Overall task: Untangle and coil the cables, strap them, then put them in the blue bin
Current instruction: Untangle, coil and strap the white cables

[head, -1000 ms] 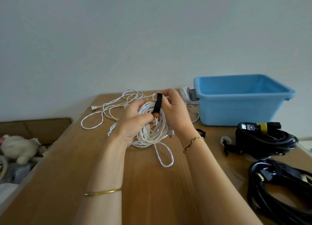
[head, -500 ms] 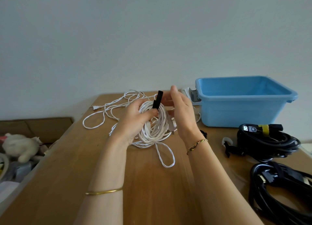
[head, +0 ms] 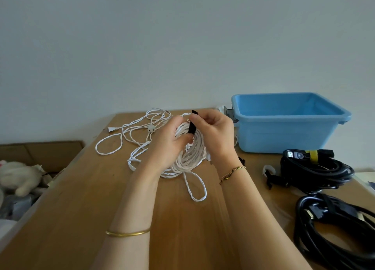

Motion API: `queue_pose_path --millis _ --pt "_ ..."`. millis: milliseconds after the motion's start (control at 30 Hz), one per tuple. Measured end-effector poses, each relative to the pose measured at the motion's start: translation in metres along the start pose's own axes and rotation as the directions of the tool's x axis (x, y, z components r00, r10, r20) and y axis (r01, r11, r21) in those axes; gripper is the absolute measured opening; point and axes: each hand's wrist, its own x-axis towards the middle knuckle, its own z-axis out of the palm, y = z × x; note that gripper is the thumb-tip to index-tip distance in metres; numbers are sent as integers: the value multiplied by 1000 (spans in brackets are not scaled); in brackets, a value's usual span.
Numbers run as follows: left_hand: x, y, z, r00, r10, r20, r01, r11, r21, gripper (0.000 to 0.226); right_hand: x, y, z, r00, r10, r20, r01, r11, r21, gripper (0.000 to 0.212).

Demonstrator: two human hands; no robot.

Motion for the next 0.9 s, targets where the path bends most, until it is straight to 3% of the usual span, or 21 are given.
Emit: queue_pose_path --millis 200,333,600,700,800,900 --pt "-1 -7 1 1000 12 6 -13 997 77 19 -1 5 9 967 254 7 -253 957 143 22" --pt "-4 -2 7 1000 12 29 -16 990 141 20 0 6 4 951 310 -9 -303 934 189 6" --pt "-8 17 10 995 4 98 -24 979 202 23 9 10 -8 854 518 52 -509 810 292 14" --pt "-8 24 14 990 24 142 -57 972 230 27 8 2 -18 837 536 110 -542 784 303 24" --pt "-8 29 19 991 53 121 -74 980 183 27 10 -10 -24 856 502 121 -516 822 241 30" --pt "-8 38 22 996 44 75 -53 991 124 33 7 -23 -28 890 456 26 -454 878 150 29"
